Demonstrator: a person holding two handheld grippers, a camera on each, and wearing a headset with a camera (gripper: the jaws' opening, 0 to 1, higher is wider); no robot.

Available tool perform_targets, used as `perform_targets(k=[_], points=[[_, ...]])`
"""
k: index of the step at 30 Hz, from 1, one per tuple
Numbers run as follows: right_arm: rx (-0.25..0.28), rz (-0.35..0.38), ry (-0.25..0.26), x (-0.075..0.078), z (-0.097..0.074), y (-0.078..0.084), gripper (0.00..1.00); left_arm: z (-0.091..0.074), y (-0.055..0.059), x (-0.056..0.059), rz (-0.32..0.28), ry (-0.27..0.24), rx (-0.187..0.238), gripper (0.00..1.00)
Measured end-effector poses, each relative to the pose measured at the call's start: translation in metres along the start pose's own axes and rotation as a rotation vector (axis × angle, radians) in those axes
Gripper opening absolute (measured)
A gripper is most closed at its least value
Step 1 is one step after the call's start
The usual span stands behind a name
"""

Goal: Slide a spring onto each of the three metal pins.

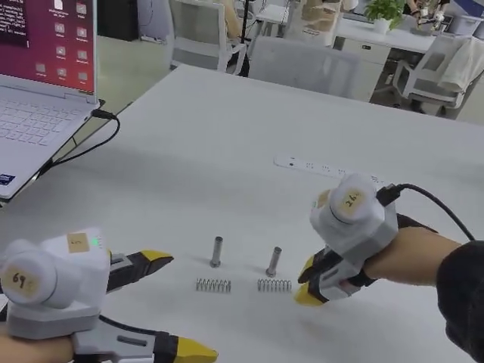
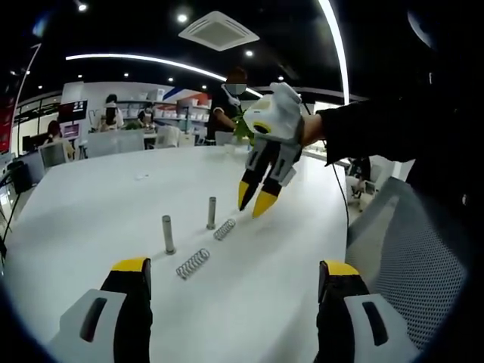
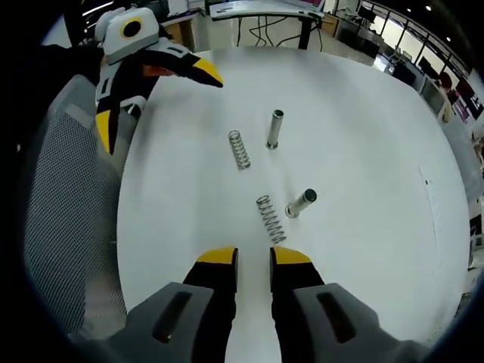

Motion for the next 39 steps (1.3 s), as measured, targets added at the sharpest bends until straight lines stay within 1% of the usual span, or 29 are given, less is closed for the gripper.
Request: perform_targets(k=[1, 5, 8, 11, 12, 15, 20, 30, 35, 39], points=[[0.003, -0.020, 0.012, 0.003, 0.003, -0.001, 0.14, -0.001, 0.001, -0.001, -0.001, -0.005, -0.004, 0.88], [0.008, -0.026, 0.001, 0.006, 0.010, -0.004, 0.15, -0.003, 0.002, -0.003, -0.009, -0.013, 0.000, 0.88], [0.002, -0.062, -0.002, 0.008, 0.017, -0.006, 0.15, -0.004, 0.004, -0.004, -0.015, -0.018, -0.004, 0.88], [-0.012, -0.066, -0.009, 0.009, 0.023, -0.005, 0.15, -0.004, 0.006, -0.004, -0.021, -0.020, -0.007, 0.87], [-0.011, -0.078, -0.011, 0.010, 0.025, -0.005, 0.15, -0.004, 0.007, -0.004, -0.022, -0.022, -0.006, 0.87], [-0.006, -0.075, -0.015, 0.012, 0.029, -0.006, 0.15, -0.005, 0.008, -0.005, -0.029, -0.026, -0.005, 0.87], [-0.031, -0.088, -0.031, 0.010, 0.036, -0.002, 0.14, -0.005, 0.009, -0.005, -0.035, -0.030, -0.006, 0.86], [-0.045, -0.126, -0.036, 0.007, 0.040, 0.001, 0.11, -0.005, 0.011, -0.005, -0.041, -0.030, -0.005, 0.85], [-0.037, -0.122, -0.032, 0.006, 0.040, 0.001, 0.08, -0.006, 0.012, -0.003, -0.044, -0.028, -0.004, 0.84], [-0.052, -0.120, -0.039, 0.002, 0.037, 0.003, 0.08, -0.005, 0.012, -0.001, -0.042, -0.021, -0.006, 0.83]])
Point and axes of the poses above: the centre of the closed fingertips' face, and the gripper's own axes: z roughly forward along the fingers, x roughly to its right, y roughly out of its underside, the point moved 7 cm from there along -z, roughly backward along the fingers, and after that the axes turned 13 degrees about y, right-handed, at the moved point
